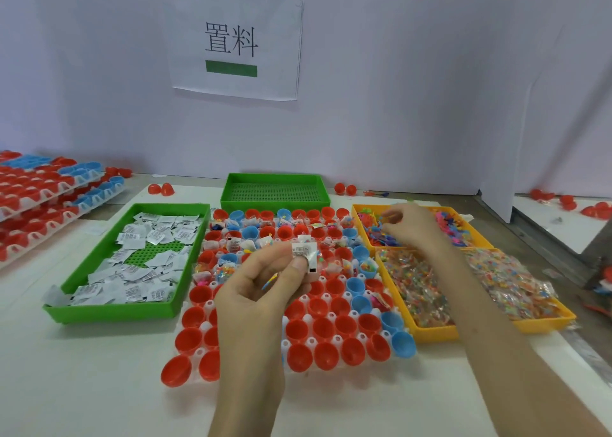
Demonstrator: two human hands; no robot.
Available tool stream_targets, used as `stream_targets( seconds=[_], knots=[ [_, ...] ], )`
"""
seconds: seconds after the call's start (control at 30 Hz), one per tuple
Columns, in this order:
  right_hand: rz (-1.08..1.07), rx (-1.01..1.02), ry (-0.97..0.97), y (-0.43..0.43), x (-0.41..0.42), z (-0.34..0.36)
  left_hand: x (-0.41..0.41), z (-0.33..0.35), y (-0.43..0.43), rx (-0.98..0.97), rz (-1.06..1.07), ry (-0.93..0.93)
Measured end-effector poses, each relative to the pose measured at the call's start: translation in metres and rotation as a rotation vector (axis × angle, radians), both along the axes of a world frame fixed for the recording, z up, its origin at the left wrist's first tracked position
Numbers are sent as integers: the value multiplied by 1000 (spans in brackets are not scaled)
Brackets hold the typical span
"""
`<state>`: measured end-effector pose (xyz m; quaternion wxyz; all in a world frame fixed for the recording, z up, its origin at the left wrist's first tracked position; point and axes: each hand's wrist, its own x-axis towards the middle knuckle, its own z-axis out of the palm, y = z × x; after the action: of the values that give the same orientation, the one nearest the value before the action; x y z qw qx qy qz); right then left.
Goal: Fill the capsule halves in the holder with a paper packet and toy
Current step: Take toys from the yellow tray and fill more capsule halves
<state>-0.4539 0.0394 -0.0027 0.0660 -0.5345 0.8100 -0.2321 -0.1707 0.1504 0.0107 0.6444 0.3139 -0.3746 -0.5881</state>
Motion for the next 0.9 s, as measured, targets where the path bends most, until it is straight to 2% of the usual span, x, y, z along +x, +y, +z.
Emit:
stream_targets(
  seconds=[0.07,0.17,0.3,0.47,0.63,0.8,0.9],
  knots=[
    [32,46,57,-11,-1,-5,0,0,-1,-7,2,-36],
    [-32,-62,41,-14,-1,-9,3,0,-3,0,11,-73],
    [-78,-295,-118,1,6,5,5,1,-4,-3,35,-59],
    [-55,-589,-519,55,30,31,-4,0,0,-7,71,-61],
    [-186,-849,-554,97,67,17,-10,-4,5,7,44,-71],
    [-342,-886,-757,109,60,-5,-11,-4,7,-8,20,-87],
    [-323,-971,-730,97,40,12,-8,-5,4,-4,25,-97]
  ],
)
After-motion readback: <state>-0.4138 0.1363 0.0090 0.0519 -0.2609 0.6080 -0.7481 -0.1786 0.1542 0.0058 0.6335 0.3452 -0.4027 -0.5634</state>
